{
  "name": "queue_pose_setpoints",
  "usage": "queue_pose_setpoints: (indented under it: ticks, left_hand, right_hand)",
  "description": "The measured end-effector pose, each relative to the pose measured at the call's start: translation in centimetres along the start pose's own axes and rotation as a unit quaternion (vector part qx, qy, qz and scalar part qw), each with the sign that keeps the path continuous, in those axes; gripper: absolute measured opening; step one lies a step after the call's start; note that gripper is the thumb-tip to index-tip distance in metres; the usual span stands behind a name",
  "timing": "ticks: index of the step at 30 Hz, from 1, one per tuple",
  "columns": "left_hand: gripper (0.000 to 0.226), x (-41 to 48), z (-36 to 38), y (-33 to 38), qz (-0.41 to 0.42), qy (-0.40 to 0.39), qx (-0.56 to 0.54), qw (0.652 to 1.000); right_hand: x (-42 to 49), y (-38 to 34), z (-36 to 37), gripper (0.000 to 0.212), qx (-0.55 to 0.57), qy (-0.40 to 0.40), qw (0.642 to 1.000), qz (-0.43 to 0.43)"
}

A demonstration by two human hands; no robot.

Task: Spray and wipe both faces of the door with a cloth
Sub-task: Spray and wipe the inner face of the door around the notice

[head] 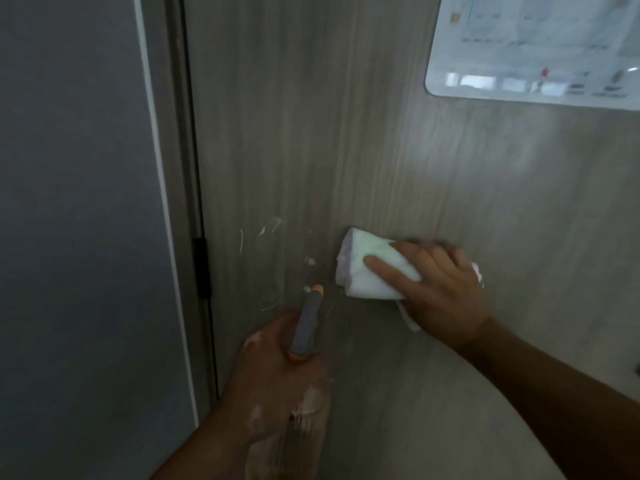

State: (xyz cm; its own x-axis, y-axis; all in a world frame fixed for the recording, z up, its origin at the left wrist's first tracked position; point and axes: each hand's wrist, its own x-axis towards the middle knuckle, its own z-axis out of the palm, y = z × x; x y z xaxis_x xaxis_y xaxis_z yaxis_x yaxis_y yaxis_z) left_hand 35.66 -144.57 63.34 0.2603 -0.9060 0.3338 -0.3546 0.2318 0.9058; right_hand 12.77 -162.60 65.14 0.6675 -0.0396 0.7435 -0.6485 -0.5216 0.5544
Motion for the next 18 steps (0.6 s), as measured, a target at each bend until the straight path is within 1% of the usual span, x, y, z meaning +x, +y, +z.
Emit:
queue_pose_setpoints:
  ticks: [2, 3, 6, 8, 11, 14, 18]
  left_hand:
    - [0.041, -0.3, 0.2, -0.5, -0.004, 0.003, 0.003, 1.000]
    - [0.043, -0.4, 0.4, -0.5, -0.011, 0.004, 0.003, 1.000]
    - [0.037, -0.5, 0.9, -0.7, -0.025, 0.001, 0.004, 1.000]
    - [0.041, -0.5, 1.1, -0.7, -0.031, -0.005, 0.007, 0.999]
    - [0.037, -0.7, 1.4, -1.1, -0.036, 0.001, 0.024, 0.999]
    - [0.034, -1.1, 1.6, -1.9, -0.044, -0.005, 0.027, 0.999]
    - [0.033, -1.3, 2.0, -2.9, -0.046, -0.015, 0.028, 0.998]
  right_hand:
    - [1.9, 1.2, -1.0, 0.044, -0.001, 0.043, 0.998, 0.035]
    - [3.2, 2.0, -1.5, 0.045, -0.002, 0.065, 0.996, 0.057]
    - [7.5, 5.3, -3.3, 0.054, -0.002, 0.105, 0.989, 0.107]
    - [9.5, 6.5, -3.9, 0.054, 0.004, 0.115, 0.985, 0.129]
    - [10.0, 6.3, -3.4, 0.049, -0.012, 0.161, 0.977, 0.141]
    - [10.0, 6.0, -2.9, 0.044, -0.021, 0.189, 0.971, 0.142]
    - [10.1, 5.9, -2.8, 0.044, -0.024, 0.192, 0.970, 0.145]
